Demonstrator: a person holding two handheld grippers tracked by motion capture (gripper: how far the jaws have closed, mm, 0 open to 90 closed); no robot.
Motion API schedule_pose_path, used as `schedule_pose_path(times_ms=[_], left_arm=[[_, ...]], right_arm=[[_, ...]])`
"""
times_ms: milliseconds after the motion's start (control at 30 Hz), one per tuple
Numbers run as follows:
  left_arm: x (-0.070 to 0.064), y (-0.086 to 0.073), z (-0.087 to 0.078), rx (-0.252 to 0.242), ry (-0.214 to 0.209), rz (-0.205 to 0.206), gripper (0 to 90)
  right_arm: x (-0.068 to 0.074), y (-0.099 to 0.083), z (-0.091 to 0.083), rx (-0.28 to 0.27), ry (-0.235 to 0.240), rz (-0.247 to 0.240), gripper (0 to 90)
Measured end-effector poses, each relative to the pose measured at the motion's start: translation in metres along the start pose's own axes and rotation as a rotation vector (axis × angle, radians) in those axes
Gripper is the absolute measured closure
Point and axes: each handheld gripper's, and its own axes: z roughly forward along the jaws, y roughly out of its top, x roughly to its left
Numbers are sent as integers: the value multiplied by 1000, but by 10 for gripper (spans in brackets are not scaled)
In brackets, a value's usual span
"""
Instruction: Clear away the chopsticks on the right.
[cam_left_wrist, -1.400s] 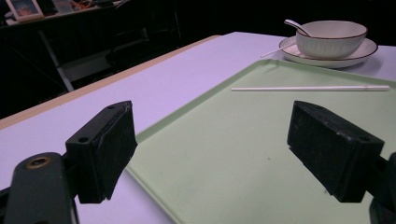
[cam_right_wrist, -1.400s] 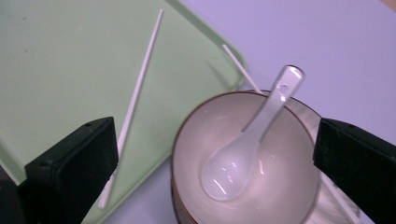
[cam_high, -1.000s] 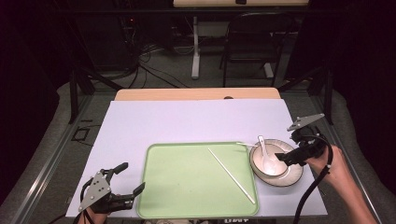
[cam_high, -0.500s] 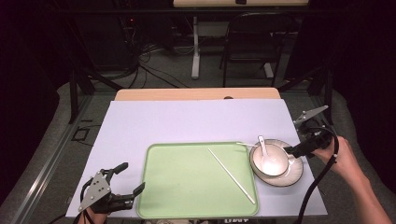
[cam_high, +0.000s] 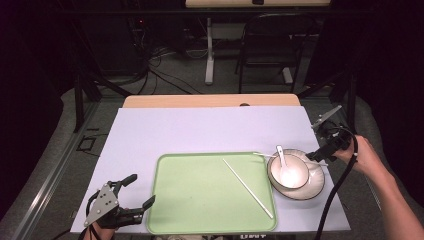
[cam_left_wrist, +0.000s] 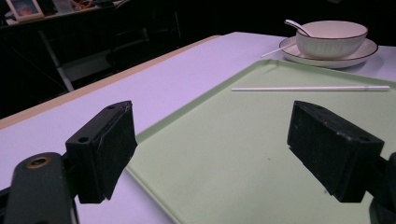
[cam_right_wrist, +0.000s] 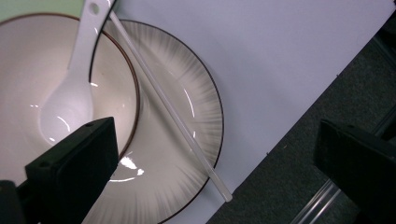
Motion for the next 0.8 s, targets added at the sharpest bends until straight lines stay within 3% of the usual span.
schedule_pose_path(times_ms=[33,300,333,367,467,533,567,633,800], left_arm=[[0,0,0,-1,0,0,154],[0,0,0,1,0,0,154],[0,0,0,1,1,-1,154],[0,0,0,1,1,-1,154],[0,0,0,1,0,0,154],[0,0,0,0,1,-1,154],[0,0,0,-1,2,-2,154],[0,0,0,1,1,-1,154],[0,0,0,-2,2,-2,154]], right_arm=[[-1,0,3,0,-16,-5,38],[-12,3,23,58,9,-35,268],[-11,3,26,72,18,-22,282],[-13,4,28,74,17,-54,301],[-12,4,40,116,31,-84,364],[-9,2,45,83,32,-72,384],[-9,3,47,125,50,-92,409],[-8,4,47,156,48,-112,424],[-8,4,54,164,89,-118,488]])
